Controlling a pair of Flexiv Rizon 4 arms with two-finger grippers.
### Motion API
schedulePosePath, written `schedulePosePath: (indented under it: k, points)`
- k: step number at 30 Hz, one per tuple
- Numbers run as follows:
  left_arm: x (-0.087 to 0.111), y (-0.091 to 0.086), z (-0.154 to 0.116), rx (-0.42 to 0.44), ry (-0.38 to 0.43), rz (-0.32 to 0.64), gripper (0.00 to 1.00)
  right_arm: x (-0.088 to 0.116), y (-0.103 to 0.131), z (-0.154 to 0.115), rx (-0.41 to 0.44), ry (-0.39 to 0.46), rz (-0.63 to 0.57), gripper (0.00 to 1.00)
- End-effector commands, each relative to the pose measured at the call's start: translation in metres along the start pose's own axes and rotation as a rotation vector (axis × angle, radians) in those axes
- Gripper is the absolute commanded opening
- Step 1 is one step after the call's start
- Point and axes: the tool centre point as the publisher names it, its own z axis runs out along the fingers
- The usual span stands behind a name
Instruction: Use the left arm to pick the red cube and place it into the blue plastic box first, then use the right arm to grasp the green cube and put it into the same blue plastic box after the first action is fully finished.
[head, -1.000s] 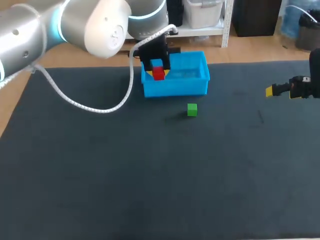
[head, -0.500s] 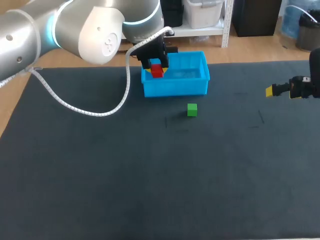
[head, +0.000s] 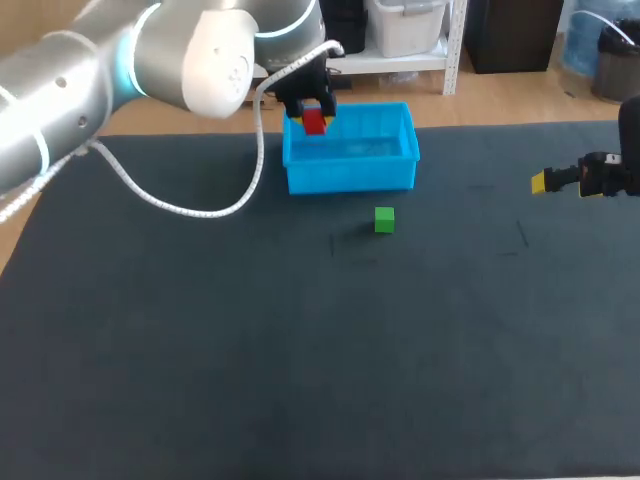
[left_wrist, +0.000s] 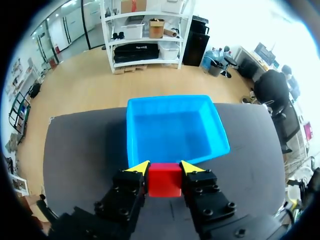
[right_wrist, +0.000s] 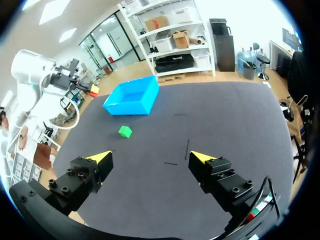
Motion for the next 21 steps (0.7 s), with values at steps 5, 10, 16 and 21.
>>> schedulePosePath:
  k: [5, 10, 16, 21]
  points:
    - [-0.038, 0.004, 0.04, -0.014, 0.035, 0.019, 0.0, 0.0, 0.0, 0.0, -0.001, 0.001, -0.001, 1.0]
    - [-0.037, 0.007, 0.054, -0.02, 0.052, 0.027, 0.0, 0.0, 0.0, 0.0, -0.001, 0.001, -0.001, 1.0]
    - [-0.035, 0.009, 0.071, -0.048, 0.085, 0.022, 0.0, 0.0, 0.0, 0.0, -0.001, 0.001, -0.001, 1.0]
    - [-0.038, 0.011, 0.076, -0.055, 0.098, 0.015, 0.0, 0.0, 0.0, 0.0, -0.001, 0.001, -0.001, 1.0]
